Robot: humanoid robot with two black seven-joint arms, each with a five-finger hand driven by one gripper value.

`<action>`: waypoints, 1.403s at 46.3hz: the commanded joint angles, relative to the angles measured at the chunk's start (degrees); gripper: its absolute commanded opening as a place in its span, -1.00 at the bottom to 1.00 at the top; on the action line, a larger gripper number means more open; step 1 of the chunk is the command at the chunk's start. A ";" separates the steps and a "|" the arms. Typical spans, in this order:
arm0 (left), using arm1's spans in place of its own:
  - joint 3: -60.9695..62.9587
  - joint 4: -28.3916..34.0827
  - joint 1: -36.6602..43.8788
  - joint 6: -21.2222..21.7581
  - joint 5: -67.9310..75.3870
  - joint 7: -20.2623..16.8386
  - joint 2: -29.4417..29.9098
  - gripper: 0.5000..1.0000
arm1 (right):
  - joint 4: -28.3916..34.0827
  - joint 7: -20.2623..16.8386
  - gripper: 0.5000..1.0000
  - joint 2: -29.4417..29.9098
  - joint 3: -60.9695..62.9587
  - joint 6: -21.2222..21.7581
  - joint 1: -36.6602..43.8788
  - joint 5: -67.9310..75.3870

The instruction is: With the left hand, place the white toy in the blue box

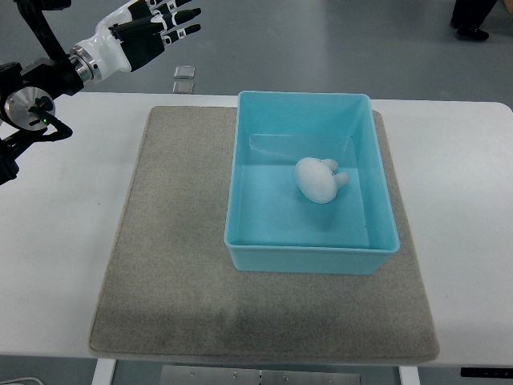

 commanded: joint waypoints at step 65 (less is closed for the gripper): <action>-9.17 0.83 10.24 -2.39 -9.02 8.58 2.26 1.00 | 0.00 0.00 0.74 0.00 0.00 0.00 0.00 0.00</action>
